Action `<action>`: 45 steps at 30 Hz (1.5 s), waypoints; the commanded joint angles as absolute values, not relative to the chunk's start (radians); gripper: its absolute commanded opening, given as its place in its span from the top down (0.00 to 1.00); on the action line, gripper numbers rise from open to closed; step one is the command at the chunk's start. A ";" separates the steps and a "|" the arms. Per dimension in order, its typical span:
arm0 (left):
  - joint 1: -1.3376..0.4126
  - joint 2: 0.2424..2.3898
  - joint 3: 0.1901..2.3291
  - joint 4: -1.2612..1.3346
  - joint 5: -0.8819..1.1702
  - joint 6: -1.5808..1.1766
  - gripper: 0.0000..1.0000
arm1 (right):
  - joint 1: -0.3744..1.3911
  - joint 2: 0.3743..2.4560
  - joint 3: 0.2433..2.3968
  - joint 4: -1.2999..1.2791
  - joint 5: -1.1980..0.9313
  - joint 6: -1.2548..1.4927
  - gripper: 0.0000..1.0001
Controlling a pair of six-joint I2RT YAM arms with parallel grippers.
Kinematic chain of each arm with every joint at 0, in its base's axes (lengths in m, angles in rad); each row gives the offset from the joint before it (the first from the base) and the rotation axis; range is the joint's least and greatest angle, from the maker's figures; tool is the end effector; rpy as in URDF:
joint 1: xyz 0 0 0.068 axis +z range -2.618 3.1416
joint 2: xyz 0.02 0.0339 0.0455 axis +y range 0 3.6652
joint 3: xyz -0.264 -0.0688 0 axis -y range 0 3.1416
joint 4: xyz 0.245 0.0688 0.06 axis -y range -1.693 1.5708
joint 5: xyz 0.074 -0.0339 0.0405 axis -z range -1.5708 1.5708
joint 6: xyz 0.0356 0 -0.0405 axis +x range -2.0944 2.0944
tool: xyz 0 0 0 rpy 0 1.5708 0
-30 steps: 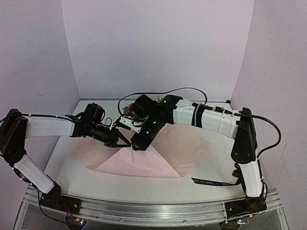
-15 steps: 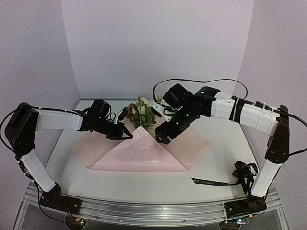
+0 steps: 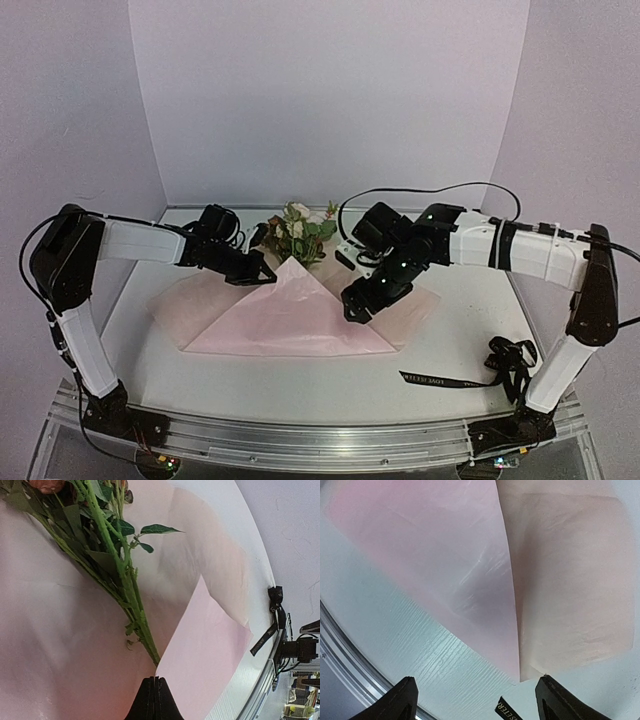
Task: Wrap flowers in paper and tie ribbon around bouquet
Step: Fold the bottom corner of the flattened wrapping paper at the center of the board.
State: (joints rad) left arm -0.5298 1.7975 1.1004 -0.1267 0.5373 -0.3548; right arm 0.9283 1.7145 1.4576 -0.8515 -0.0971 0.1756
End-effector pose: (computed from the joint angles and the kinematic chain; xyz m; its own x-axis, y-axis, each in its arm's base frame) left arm 0.3159 -0.2061 0.1827 -0.8488 0.1512 -0.5067 0.4685 0.6592 -0.5882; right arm 0.2122 0.2893 0.2726 -0.6718 -0.6074 -0.4241 -0.7164 0.6783 0.1634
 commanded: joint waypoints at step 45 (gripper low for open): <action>-0.488 1.986 1.255 -0.068 0.646 -0.343 1.00 | 0.964 1.909 1.196 -0.402 -0.007 0.784 0.86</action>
State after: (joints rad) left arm -0.4889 1.9693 1.2133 -0.0951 0.6288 -0.3392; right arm 0.9592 1.9129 1.2189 -0.4341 -0.0555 0.7458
